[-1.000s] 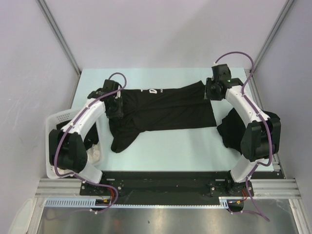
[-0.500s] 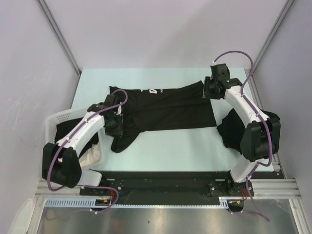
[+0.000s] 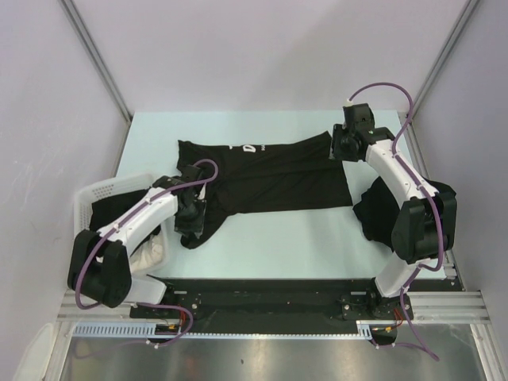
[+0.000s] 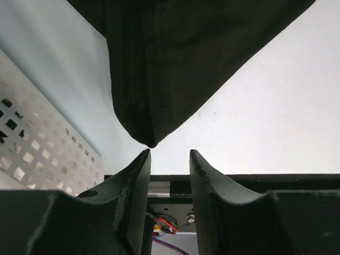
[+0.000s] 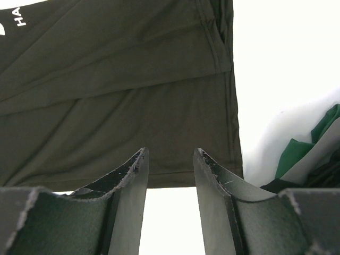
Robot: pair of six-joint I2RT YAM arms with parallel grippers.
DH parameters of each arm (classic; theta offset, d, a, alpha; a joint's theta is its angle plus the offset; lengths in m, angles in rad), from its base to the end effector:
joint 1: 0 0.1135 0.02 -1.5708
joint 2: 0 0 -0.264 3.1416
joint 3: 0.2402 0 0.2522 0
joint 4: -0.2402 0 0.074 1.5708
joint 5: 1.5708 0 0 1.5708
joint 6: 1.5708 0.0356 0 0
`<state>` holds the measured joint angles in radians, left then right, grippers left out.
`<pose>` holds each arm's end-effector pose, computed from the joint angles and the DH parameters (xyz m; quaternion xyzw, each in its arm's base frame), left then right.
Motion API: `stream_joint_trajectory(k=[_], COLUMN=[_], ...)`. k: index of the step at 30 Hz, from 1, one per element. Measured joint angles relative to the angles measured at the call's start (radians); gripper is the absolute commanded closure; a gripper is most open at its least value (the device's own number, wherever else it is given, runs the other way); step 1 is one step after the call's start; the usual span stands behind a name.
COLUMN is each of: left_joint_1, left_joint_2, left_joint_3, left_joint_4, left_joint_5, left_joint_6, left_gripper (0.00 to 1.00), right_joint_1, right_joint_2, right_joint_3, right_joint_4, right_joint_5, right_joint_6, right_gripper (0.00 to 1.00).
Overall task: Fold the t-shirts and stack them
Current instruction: Fold the tshirt
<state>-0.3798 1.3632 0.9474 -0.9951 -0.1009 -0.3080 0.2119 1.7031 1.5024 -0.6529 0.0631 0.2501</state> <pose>0.2162 -0.0824 0.2197 0.0317 0.9950 0.0204 0.0920 0.3708 0.0775 0.3026 0.0290 0.9355 0.0516 0.3482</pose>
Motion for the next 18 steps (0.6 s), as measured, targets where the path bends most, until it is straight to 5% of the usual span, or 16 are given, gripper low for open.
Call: stream_joint_trajectory(k=[18], left_joint_1=[-0.064], left_joint_2=[0.159], left_joint_3=[0.001], left_joint_4=[-0.031], left_joint_5=[-0.103], left_joint_6=[-0.060], left_gripper=[0.54], right_joint_1=[-0.063], right_joint_2=[-0.030], right_joint_3=[-0.001], right_joint_4=[0.009], right_joint_5=[-0.029], right_joint_6=[0.003], right_gripper=[0.55])
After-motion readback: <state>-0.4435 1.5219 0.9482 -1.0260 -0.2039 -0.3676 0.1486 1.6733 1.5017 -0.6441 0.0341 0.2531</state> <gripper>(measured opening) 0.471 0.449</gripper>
